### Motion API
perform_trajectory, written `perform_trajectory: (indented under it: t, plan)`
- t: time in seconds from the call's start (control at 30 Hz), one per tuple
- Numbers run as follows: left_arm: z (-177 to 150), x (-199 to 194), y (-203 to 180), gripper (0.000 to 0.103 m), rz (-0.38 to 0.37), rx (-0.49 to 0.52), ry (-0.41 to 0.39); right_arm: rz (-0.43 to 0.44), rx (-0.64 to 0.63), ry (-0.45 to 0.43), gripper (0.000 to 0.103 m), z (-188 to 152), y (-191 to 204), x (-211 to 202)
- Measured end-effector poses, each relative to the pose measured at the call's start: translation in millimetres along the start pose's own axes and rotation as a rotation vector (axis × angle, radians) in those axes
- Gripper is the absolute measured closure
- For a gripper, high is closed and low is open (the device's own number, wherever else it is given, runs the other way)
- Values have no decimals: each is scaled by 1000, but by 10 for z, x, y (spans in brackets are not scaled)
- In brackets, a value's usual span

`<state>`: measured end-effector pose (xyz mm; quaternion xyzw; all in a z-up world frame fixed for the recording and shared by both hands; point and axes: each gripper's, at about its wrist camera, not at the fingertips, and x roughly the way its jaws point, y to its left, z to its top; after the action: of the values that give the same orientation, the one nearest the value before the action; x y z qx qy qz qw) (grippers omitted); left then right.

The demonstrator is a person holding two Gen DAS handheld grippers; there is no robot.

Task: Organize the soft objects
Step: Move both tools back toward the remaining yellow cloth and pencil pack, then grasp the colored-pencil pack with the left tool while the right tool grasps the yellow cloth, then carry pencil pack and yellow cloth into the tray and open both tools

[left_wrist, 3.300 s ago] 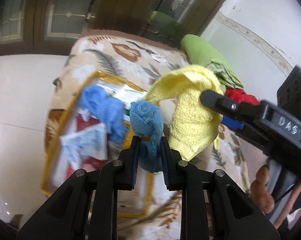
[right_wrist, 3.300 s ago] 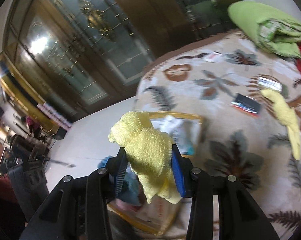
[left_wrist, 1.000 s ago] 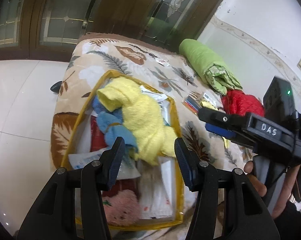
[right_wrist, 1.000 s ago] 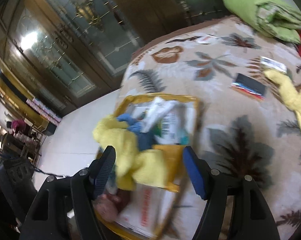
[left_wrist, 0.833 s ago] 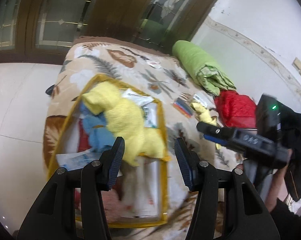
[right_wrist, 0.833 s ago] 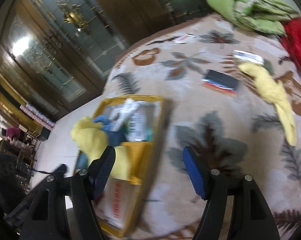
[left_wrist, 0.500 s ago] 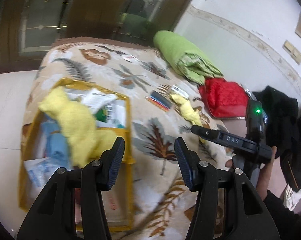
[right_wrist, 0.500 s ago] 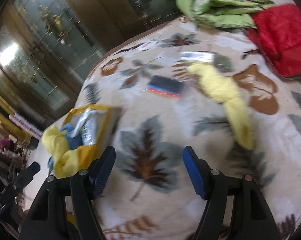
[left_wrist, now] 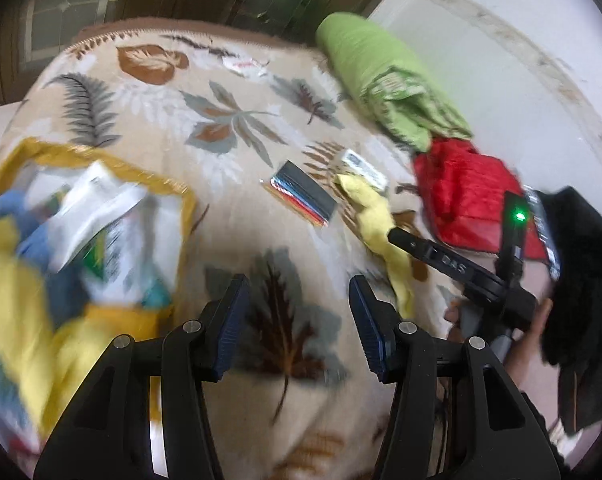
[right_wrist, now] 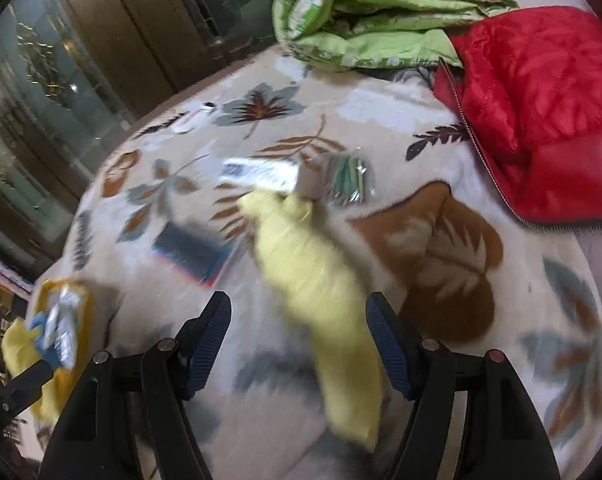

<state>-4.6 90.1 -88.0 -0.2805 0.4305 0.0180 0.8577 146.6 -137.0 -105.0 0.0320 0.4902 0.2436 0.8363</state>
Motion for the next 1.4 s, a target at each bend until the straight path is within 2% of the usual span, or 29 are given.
perform_trajectory:
  t: [0.07, 0.13, 0.2, 0.37, 0.4, 0.43, 0.53, 0.57, 0.6, 0.7, 0.8, 0.9, 1.0, 1.1, 1.2, 1.4]
  plan:
    - [188, 275, -24, 51, 0, -40, 37, -15, 2, 29, 33, 62, -65, 154]
    - [378, 539, -88, 51, 25, -34, 54, -27, -4, 49, 33, 77, -97, 256]
    - [584, 859, -122, 51, 49, -58, 89, -1, 2, 61, 33, 57, -118, 302]
    - [852, 1369, -113, 51, 104, -106, 138, -14, -22, 66, 34, -19, -59, 321]
    - [894, 1451, -100, 51, 114, -120, 144, -17, -26, 65, 37, -18, -41, 328]
    - [929, 1546, -82, 51, 128, -134, 159, -23, -33, 75, 46, -24, -17, 349]
    - [1001, 1668, -131, 51, 158, -156, 155, -78, -66, 81, 56, -51, 49, 376]
    - [1005, 1683, -173, 53, 182, -143, 162, -91, -70, 82, 58, -68, 56, 378]
    - [1014, 1705, -236, 68, 214, -105, 176, -98, -73, 79, 59, -76, 63, 374]
    - [1014, 1709, -252, 77, 193, -83, 202, -105, -67, 80, 71, -88, 51, 342]
    - [881, 1530, -185, 82, 121, -111, 209, -57, -31, 91, 73, -117, 31, 284]
    - [687, 1315, -147, 83, 100, -84, 193, -21, 12, 100, 73, -220, 60, 180]
    - [439, 1045, -32, 84, -2, -111, 188, 33, 39, 93, 74, -349, 145, 48]
    - [192, 682, 55, 84, -88, -84, 154, 57, 33, 81, 74, -498, 291, -100]
    - [9, 234, 90, 84, -128, -59, 115, 103, 21, 59, 74, -589, 426, -284]
    - [-313, -767, 202, 84, -126, 11, 29, 216, -27, 13, 74, -681, 915, -662]
